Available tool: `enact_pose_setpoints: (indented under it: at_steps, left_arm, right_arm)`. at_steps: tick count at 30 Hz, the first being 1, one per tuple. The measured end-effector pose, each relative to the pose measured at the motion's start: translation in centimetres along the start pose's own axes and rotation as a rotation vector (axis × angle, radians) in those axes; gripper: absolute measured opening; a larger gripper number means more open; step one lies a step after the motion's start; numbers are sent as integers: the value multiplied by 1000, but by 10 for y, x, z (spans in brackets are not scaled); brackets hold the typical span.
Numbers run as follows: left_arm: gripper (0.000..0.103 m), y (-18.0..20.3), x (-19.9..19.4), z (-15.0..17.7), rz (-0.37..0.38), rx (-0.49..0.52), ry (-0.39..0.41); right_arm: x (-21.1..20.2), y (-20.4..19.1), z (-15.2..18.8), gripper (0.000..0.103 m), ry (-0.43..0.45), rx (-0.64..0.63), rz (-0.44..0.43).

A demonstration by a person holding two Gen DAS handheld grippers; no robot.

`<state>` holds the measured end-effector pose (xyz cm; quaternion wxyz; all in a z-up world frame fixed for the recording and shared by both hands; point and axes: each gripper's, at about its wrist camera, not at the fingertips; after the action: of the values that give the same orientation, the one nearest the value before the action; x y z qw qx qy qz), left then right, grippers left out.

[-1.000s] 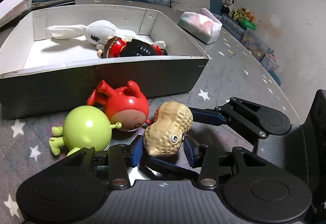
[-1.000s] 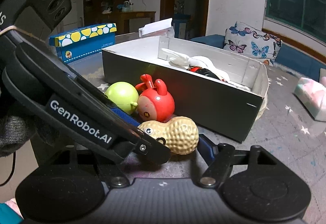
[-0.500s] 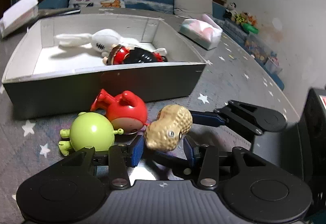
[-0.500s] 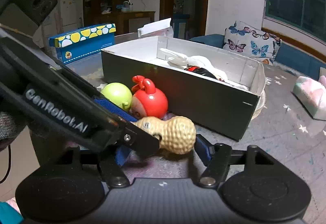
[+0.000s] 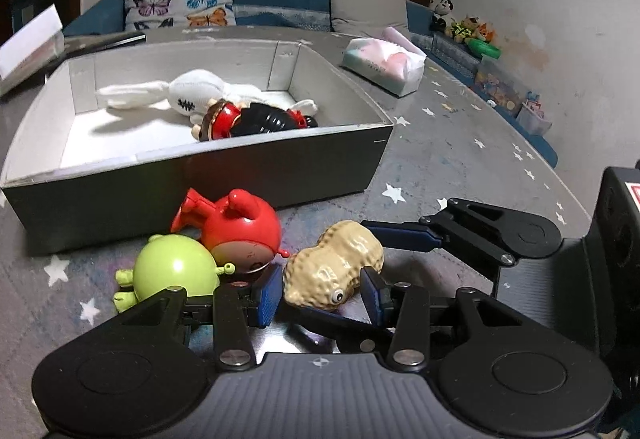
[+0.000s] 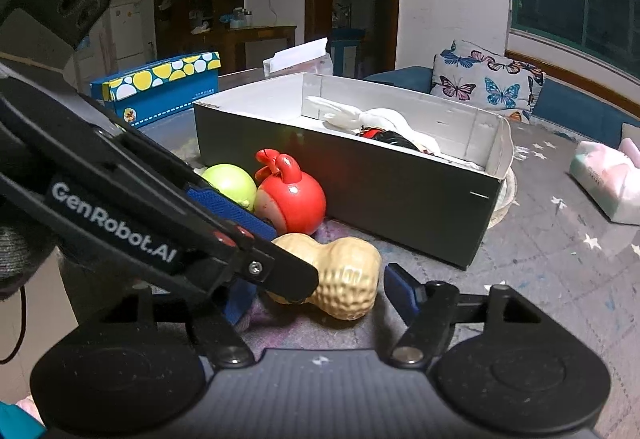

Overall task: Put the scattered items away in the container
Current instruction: 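Lift the peanut figure with both grippers and lower it into the box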

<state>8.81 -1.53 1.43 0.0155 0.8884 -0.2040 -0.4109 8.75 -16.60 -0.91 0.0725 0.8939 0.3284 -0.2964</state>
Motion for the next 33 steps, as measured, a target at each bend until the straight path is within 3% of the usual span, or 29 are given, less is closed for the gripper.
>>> enact_pose_setpoints:
  at_steps: [9,16,25,33]
  left_arm:
    - [43,-6,1,1,16,-51,-1]
    - [43,-1,-21,-7,28,-50,58]
    - [43,-21,-48,-53,-25,-72,193]
    - [43,-69,-27,-98,-16,-160,225]
  right_arm:
    - [0,0,1,69,0,8,6]
    - [-17,-3,-13,69,32,-21,16]
    - [-11,-1,-75,69,126,-100,22]
    - [36,18,-126,69,139,-86,27]
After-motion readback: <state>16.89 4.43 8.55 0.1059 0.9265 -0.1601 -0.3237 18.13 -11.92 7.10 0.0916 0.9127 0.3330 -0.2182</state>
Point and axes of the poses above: each gripper's, at about its wrist camera, not at the fingertips, and x roughly the way its jaws point, y to its right, z to its underside, and after that the axes turned 5 degrees about x, right-handed
